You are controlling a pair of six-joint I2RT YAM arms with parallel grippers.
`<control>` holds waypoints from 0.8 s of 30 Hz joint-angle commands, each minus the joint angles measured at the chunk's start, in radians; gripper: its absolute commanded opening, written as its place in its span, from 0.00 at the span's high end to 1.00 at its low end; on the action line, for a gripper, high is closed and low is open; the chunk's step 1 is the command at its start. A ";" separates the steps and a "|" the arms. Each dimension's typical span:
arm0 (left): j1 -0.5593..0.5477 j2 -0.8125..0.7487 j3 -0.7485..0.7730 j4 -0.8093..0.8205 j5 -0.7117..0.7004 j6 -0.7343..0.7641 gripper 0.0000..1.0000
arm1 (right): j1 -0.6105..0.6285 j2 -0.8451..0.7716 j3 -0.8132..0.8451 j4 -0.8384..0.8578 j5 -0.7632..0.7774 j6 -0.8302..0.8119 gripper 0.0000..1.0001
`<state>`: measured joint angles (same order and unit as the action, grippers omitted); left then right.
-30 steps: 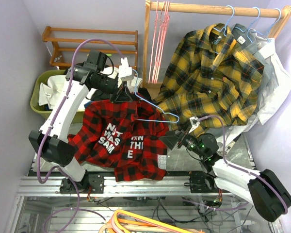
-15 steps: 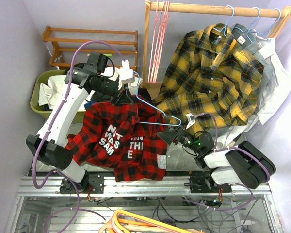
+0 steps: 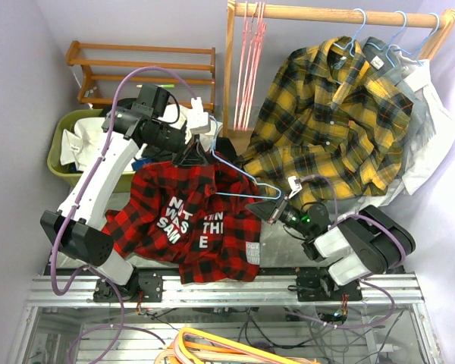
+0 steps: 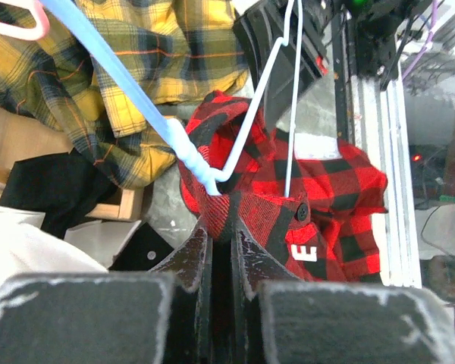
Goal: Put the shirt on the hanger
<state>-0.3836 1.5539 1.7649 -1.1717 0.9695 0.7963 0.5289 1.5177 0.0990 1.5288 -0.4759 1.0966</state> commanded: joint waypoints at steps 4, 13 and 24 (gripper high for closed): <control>-0.009 -0.038 0.029 -0.070 -0.171 0.144 0.93 | -0.207 -0.138 -0.075 0.158 -0.074 0.013 1.00; -0.059 -0.041 0.038 -0.017 -0.483 0.111 0.93 | -0.242 -0.510 0.051 -0.559 -0.033 -0.298 1.00; -0.299 -0.026 -0.008 0.135 -1.048 -0.036 0.93 | -0.240 -0.539 0.153 -0.753 -0.058 -0.339 1.00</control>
<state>-0.6128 1.5410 1.7763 -1.1400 0.2245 0.8349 0.2935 1.0142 0.1646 0.9192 -0.5346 0.8028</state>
